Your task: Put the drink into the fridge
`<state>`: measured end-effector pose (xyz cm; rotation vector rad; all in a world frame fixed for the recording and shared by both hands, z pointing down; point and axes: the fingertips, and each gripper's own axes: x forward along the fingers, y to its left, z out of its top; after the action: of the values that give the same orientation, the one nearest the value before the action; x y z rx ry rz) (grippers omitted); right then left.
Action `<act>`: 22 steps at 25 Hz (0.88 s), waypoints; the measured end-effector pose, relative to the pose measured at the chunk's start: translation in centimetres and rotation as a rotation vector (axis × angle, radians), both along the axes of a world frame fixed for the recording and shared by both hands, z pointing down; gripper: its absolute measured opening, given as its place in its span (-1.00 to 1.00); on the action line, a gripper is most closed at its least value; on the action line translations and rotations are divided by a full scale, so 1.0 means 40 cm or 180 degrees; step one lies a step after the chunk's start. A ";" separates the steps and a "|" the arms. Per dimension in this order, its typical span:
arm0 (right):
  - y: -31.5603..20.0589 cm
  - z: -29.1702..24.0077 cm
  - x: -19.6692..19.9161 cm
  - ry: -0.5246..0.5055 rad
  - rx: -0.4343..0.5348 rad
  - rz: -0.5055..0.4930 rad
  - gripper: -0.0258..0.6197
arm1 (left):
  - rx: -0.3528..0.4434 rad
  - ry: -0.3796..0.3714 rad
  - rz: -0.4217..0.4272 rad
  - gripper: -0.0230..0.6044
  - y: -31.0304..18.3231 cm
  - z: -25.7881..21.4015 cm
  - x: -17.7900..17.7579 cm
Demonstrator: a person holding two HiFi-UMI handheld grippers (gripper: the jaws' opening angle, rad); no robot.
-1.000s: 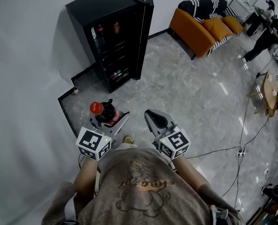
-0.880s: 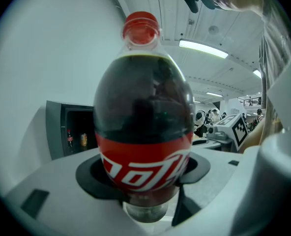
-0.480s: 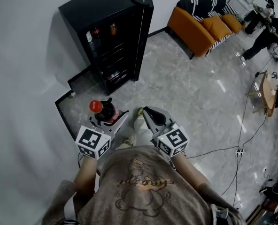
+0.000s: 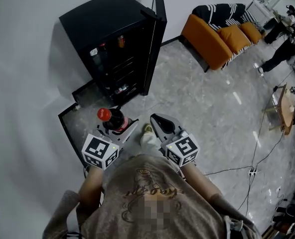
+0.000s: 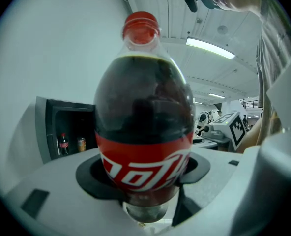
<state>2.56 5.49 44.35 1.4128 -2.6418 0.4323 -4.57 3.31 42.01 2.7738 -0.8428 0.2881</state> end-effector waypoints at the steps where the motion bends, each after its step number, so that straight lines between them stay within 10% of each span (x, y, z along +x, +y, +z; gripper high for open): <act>1: -0.022 0.001 0.006 -0.0002 -0.0003 -0.0015 -0.83 | -0.0002 -0.0003 -0.0009 0.07 -0.020 0.001 0.007; 22: -0.420 0.000 0.181 -0.0054 -0.0001 -0.0464 -0.84 | 0.0036 0.0041 -0.0442 0.07 -0.364 -0.001 0.181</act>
<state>9.79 -11.31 44.35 1.2109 -2.7342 0.4300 2.67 -11.26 41.95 2.7075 -1.0306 0.2411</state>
